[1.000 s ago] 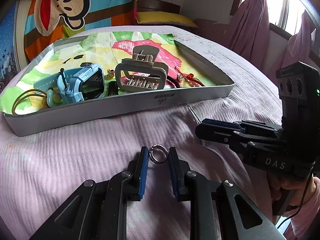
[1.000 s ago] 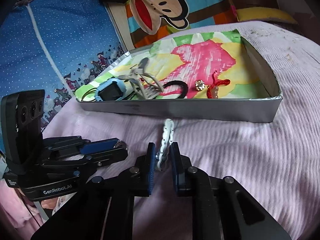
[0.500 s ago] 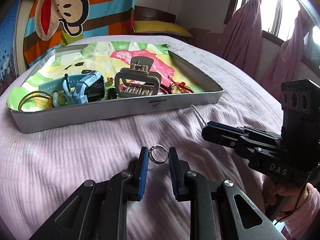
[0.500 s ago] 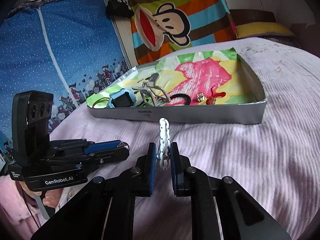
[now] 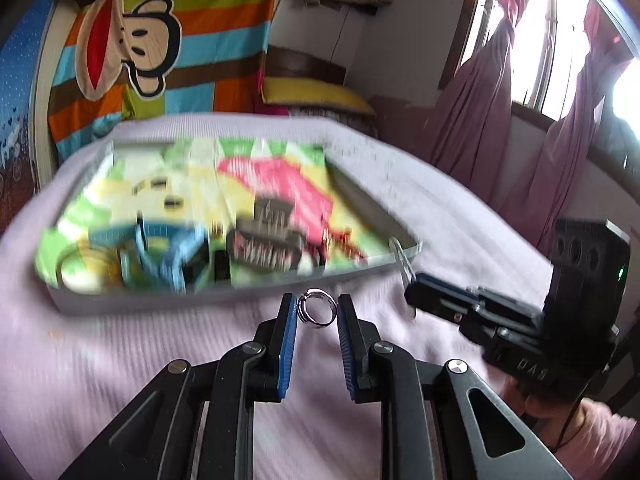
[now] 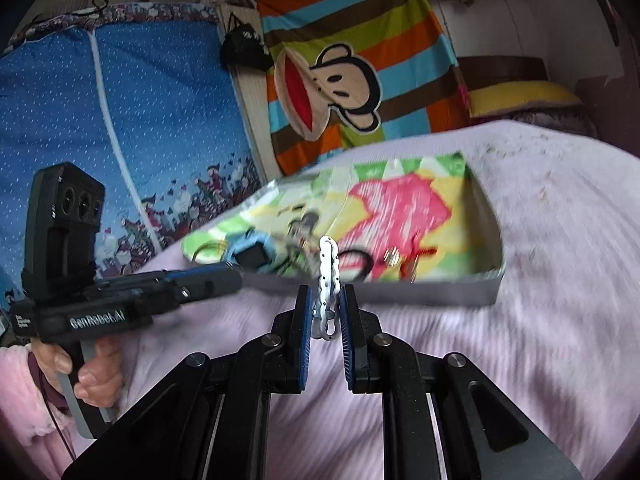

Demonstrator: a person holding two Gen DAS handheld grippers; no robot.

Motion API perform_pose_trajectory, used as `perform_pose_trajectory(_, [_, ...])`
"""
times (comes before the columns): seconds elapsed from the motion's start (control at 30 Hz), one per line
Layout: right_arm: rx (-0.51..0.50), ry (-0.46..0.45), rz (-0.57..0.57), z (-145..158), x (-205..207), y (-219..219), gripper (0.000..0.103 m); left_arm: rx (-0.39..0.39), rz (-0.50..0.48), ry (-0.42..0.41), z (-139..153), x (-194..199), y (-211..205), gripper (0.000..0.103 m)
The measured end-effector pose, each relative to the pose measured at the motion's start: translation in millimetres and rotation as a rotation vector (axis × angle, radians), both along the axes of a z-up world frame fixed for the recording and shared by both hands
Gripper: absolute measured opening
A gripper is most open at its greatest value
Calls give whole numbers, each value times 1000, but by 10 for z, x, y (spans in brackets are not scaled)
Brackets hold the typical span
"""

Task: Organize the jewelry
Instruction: 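Carry the hair clip and ring into the tray and open both tools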

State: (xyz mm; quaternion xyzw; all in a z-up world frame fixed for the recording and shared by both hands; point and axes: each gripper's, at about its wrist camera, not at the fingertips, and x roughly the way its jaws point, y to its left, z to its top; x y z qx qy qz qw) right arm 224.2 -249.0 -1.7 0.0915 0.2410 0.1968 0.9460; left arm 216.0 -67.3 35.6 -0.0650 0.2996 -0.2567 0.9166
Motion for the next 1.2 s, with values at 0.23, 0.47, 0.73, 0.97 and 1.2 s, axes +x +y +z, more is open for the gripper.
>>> perform_pose_trajectory(0.23, [-10,-11,-18,324,377,-61,12,29,66,-77,378,324,-35,19])
perform_pose_trajectory(0.47, [-12,24,-31,482,804,-77,12,34,154,-51,446,745,-25,19])
perform_pose_trajectory(0.73, [-76,88,-35,454,1188,-60,12,83,193,16,323,1106,-66,19])
perform_pose_trajectory(0.97, [-108,171,-33,270,1425,-26,12,64,231,96,178,1317,-8,19])
perform_pose_trajectory(1.2, [-149,240,-40,83,1554,27,12,99,226,165,31,1468,-76,19])
